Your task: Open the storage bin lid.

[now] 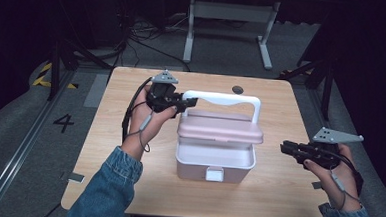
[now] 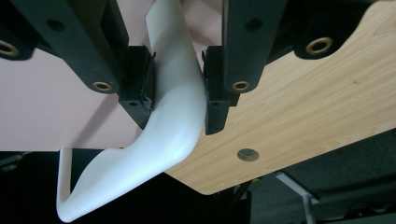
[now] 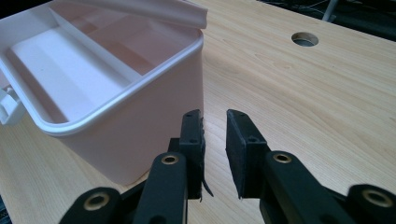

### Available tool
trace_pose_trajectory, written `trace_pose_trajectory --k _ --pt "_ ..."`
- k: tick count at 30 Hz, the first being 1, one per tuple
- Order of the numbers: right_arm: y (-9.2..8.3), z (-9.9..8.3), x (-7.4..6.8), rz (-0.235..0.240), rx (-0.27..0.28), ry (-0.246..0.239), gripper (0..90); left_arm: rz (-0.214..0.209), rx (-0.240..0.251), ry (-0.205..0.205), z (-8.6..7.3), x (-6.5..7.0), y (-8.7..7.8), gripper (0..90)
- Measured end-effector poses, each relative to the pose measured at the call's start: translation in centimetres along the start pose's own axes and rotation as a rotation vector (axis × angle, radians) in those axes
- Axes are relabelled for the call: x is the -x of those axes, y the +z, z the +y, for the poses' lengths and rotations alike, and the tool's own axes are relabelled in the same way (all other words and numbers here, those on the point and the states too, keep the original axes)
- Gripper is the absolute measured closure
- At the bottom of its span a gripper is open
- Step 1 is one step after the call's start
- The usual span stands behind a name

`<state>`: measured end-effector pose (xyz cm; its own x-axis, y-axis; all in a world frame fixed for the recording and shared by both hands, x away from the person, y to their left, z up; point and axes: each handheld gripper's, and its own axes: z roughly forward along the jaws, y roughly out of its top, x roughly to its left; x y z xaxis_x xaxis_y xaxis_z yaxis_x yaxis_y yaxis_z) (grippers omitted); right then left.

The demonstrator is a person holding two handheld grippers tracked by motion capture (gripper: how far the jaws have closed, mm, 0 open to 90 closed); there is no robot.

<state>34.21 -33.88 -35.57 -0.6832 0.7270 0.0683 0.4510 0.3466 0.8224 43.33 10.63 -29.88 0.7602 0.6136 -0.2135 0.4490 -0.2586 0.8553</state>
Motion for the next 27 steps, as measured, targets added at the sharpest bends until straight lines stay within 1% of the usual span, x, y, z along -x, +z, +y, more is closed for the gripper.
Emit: trace_pose_trajectory --k 3,4,5,6,7,8,10,13,14,18,20,21,25,26,27 --pt "0.0 0.1 -0.2 0.004 0.007 -0.002 79.9 -0.003 -0.007 -0.015 0.4 -0.3 0.2 70.0" --pt "0.0 0.2 -0.3 0.003 0.010 -0.007 80.8 -0.004 -0.003 -0.018 0.5 -0.4 0.2 69.9" --pt "-0.1 0.2 -0.4 0.002 0.020 -0.010 82.2 -0.007 -0.004 -0.024 0.5 -0.5 0.3 69.8" --pt "-0.1 0.3 -0.4 0.002 0.030 -0.016 83.7 -0.007 -0.006 -0.021 0.6 -0.6 0.3 69.8" --pt "-0.2 0.4 -0.5 0.006 0.039 -0.012 85.1 -0.012 0.001 -0.031 0.6 -0.7 0.3 69.7" --pt "-0.2 0.4 -0.6 0.005 0.049 -0.013 86.8 -0.009 -0.002 -0.037 0.7 -0.7 0.3 69.7" --pt "-0.4 0.6 -0.8 0.007 0.069 -0.021 89.5 -0.011 0.006 -0.039 0.8 -0.9 0.5 69.5" --pt "-0.4 1.1 -1.4 0.021 0.116 -0.035 90.0 -0.006 -0.002 -0.048 0.9 -1.0 0.5 69.2" --pt "-0.4 1.1 -1.4 0.021 0.116 -0.035 90.0 -0.002 0.002 -0.041 1.0 -1.0 0.6 69.2" --pt "0.1 2.0 -2.5 0.061 0.154 -0.065 90.0 0.002 0.003 -0.050 1.1 -1.1 0.7 68.9" --pt "0.7 2.8 -3.1 0.084 0.177 -0.078 90.0 -0.001 0.006 -0.053 1.2 -1.2 0.7 68.9" --pt "0.7 2.8 -3.1 0.084 0.177 -0.078 90.0 -0.001 0.006 -0.053 1.2 -1.2 0.7 68.9" --pt "1.7 3.8 -3.9 0.120 0.203 -0.097 90.0 0.004 0.004 -0.064 1.3 -1.3 0.9 68.7" --pt "2.1 4.1 -4.2 0.131 0.208 -0.108 90.0 0.005 0.001 -0.066 1.3 -1.4 0.9 68.7" --pt "2.1 4.1 -4.2 0.131 0.208 -0.108 90.0 0.002 0.011 -0.067 1.3 -1.4 1.0 68.7"
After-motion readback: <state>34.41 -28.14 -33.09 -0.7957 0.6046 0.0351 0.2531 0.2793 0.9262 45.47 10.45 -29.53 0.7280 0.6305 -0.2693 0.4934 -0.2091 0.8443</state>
